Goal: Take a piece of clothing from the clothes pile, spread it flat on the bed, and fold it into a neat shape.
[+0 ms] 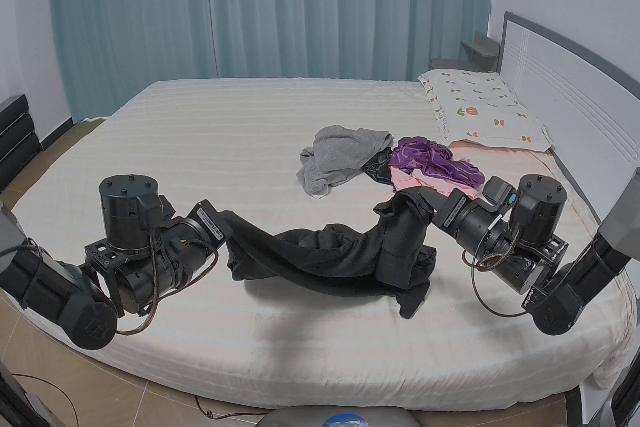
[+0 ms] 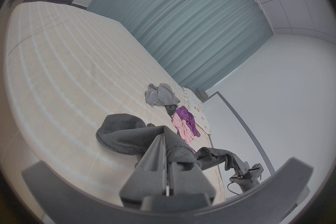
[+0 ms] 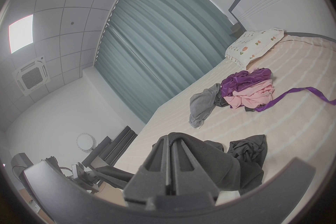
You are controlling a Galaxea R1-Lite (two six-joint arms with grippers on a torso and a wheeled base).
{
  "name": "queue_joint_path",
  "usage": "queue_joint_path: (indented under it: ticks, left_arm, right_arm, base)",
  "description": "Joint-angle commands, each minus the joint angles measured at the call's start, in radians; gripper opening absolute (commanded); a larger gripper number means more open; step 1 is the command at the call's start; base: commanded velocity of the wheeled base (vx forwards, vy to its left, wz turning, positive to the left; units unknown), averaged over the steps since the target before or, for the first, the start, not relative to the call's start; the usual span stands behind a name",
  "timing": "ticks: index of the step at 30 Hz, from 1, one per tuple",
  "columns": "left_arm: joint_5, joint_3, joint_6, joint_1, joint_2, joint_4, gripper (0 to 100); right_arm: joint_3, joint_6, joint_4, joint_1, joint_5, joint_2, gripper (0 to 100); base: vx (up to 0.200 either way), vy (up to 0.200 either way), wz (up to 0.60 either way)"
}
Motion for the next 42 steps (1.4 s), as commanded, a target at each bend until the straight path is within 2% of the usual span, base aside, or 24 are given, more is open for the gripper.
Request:
queue_joint_path:
  ticks: [1, 6, 12, 15, 42]
  left_arm:
    - [0.001, -0.004, 0.0, 0.007, 0.01, 0.0, 0]
    - [0.001, -0.006, 0.001, 0.01, 0.01, -0.002, 0]
    - [0.004, -0.014, 0.0, 0.012, 0.017, -0.04, 0]
    - [0.003, -0.014, 0.0, 0.015, 0.017, -0.043, 0]
    - [0.004, -0.018, 0.0, 0.035, 0.014, -0.046, 0]
  right_arm:
    - [0.0, -0.003, 0.001, -0.001, -0.002, 0.004, 0]
    - [-0.009, -0.014, 0.001, -0.001, -0.047, -0.001, 0]
    - [-0.011, -0.048, 0.001, -0.01, -0.057, 0.004, 0]
    - [-0.015, -0.063, 0.001, -0.015, -0.083, 0.007, 0]
    - [-0.015, -0.066, -0.002, -0.013, -0.074, -0.004, 0]
  base:
    - [0.0, 0.2, 0.0]
    - [0.0, 0.2, 0.0]
    - [0.0, 0.2, 0.0]
    - [0.0, 0.2, 0.0]
    - [0.0, 0.2, 0.0]
